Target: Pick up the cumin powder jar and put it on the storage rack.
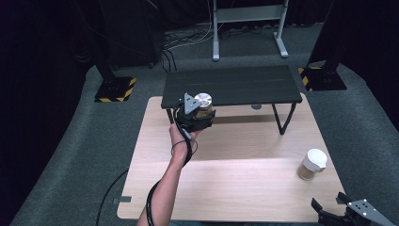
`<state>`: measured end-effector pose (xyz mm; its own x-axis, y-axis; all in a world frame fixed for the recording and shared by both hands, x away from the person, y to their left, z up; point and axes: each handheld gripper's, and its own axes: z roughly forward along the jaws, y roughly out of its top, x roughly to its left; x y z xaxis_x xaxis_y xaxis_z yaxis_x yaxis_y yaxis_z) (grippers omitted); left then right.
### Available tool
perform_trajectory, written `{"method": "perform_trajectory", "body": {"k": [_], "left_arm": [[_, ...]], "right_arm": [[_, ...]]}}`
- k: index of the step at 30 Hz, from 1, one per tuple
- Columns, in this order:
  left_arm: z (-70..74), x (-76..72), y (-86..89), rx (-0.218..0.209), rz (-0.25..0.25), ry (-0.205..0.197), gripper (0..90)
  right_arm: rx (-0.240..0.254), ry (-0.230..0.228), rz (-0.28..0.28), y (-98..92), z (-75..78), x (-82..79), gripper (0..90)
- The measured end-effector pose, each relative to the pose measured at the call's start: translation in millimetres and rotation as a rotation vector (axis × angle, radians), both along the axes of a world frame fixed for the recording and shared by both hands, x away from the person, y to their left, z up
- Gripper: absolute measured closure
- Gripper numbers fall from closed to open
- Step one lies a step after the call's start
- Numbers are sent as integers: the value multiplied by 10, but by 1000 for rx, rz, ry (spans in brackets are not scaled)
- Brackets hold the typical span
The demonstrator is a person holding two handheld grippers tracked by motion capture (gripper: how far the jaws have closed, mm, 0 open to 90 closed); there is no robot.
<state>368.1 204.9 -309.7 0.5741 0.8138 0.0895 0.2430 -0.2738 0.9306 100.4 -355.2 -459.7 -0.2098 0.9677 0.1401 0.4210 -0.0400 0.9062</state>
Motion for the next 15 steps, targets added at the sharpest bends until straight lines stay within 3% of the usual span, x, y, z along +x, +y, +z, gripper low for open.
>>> {"method": "perform_trajectory", "body": {"k": [15], "left_arm": [[172, 140, -19, 1, 5, 3, 308]], "right_arm": [[-2, 2, -6, -15, 18, -5, 0]]}}
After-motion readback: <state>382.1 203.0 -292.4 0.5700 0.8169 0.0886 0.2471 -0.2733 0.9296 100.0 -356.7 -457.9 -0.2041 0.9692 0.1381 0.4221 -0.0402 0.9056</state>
